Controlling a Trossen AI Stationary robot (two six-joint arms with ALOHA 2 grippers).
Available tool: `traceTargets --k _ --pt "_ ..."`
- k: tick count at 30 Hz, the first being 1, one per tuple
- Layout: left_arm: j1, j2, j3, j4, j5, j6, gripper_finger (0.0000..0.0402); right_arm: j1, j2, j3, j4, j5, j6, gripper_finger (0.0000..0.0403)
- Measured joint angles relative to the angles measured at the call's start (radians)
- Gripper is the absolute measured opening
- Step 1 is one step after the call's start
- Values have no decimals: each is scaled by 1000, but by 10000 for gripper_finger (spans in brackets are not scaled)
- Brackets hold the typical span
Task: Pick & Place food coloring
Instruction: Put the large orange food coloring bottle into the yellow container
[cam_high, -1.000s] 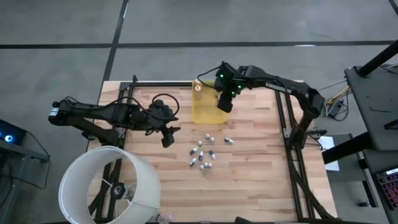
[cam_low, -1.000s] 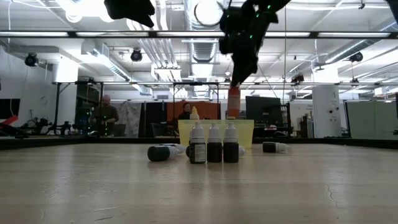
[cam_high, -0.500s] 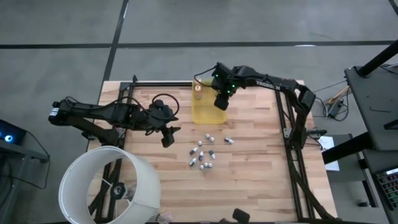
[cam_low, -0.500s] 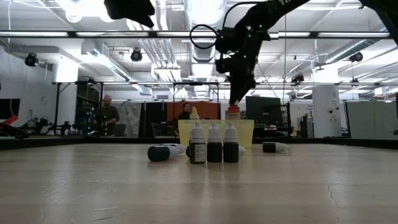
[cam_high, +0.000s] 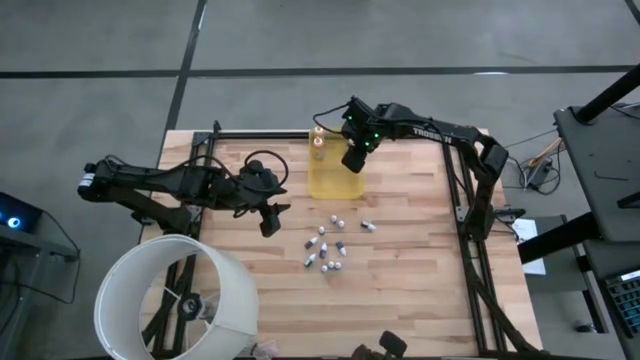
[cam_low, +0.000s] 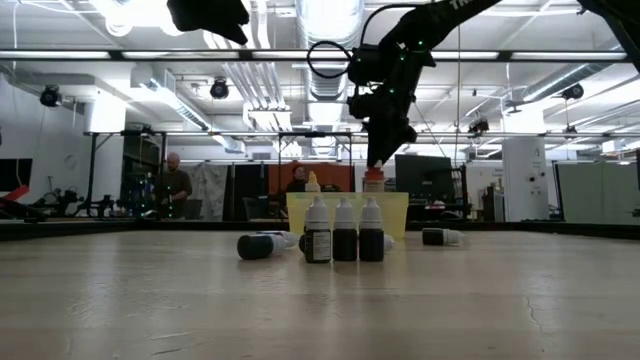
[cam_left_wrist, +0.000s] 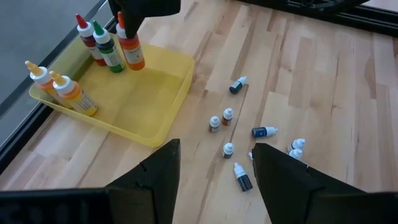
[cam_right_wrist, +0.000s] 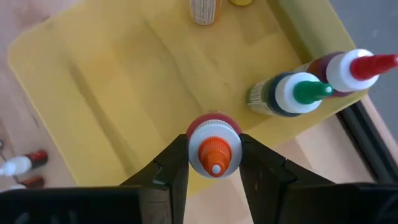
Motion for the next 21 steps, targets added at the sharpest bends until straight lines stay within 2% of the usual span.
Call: traceTargets --k 21 --pt "0 0 0 0 -14 0 172 -9 0 0 14 105 294 109"
